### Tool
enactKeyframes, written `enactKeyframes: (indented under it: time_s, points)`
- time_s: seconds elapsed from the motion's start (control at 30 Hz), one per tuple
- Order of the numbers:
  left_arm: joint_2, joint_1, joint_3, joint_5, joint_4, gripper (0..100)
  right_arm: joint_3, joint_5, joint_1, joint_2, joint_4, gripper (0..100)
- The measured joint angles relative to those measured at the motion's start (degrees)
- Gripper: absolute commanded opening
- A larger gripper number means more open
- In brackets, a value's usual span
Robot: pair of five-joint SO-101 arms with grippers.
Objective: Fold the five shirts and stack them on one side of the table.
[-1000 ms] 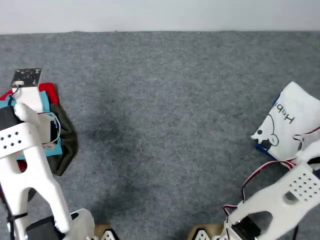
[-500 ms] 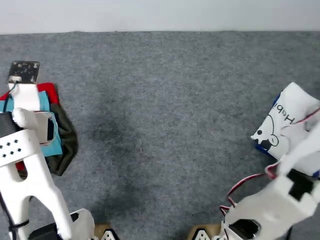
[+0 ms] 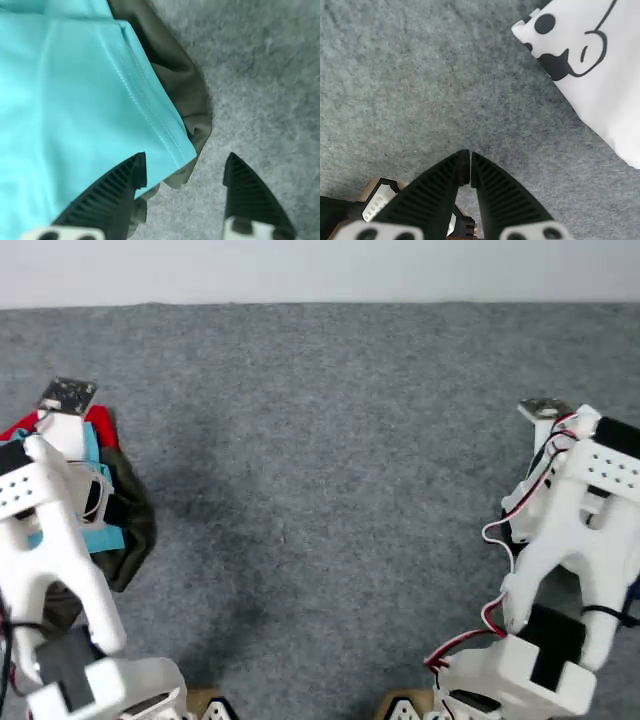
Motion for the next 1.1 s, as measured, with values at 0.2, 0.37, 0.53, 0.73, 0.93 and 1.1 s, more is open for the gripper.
enactKeyframes:
  time_s: [0.2, 0.37, 0.53, 0.73, 0.93, 1.1]
  points:
    - [7.0, 0.1, 0.0, -2.3, -2.8, 20, 0.6, 0.0, -0.3, -0.2, 0.0, 1.0]
    - [10.4, 0.0, 0.0, -2.5, -6.0, 9, 0.6, 0.0, -0.2, -0.2, 0.0, 1.0]
    - [10.6, 0.0, 0.0, -2.5, -6.9, 1, 0.6, 0.0, -0.2, -0.2, 0.0, 1.0]
    - [3.3, 2.5, 0.0, -2.5, -4.7, 1, 0.6, 0.0, -0.2, -0.2, 0.0, 1.0]
    - [-4.3, 4.7, 0.1, -2.9, -1.1, 5, 0.6, 0.0, -0.2, -0.2, 0.0, 1.0]
    - [-3.2, 4.2, 0.4, -5.5, 3.8, 21, 0.6, 0.0, -0.2, -0.2, 0.0, 1.0]
